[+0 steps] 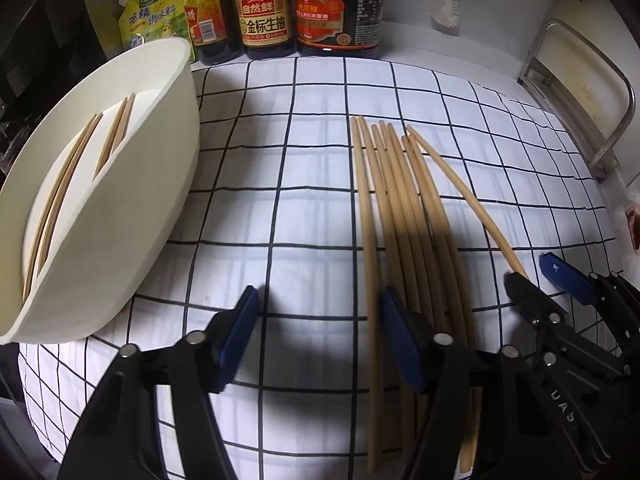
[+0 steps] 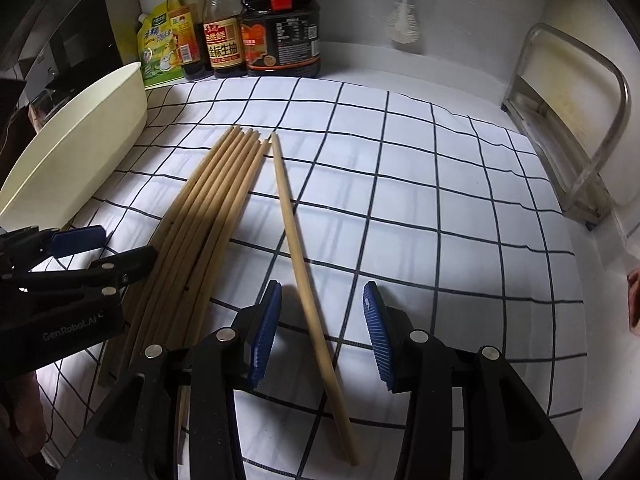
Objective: Organize utensils
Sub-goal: 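Push one wooden chopstick away from the bundle with the right tool, then close the left tool on one chopstick while the right tool grasps the separated one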
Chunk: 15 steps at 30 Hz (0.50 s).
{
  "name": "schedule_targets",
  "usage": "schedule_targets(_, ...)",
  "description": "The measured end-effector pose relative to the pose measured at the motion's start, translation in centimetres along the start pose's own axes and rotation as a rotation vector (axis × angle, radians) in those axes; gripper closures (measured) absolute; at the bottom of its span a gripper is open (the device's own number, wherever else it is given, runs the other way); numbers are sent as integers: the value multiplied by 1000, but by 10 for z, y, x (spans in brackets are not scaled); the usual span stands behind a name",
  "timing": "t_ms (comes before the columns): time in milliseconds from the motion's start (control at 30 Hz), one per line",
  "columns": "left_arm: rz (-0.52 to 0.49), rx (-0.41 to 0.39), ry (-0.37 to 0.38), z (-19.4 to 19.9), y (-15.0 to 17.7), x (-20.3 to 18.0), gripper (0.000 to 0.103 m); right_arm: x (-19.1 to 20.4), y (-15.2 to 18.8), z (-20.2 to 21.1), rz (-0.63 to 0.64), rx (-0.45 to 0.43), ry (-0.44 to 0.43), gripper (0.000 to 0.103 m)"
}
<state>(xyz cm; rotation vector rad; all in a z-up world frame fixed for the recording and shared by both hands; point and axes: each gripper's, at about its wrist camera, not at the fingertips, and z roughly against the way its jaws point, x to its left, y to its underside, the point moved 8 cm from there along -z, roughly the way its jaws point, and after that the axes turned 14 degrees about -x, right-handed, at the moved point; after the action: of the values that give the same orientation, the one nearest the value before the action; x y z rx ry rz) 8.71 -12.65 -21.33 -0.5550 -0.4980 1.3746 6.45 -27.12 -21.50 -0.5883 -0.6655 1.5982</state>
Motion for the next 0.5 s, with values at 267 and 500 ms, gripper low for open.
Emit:
schedule_targets(267,-30,0,49,2,-2,-15,96,11,-2,-1,34,9,-28,96)
schedule_targets(500,-15,41,83,7,-4,-13,96,3,-6,9,-72,20,-43,97)
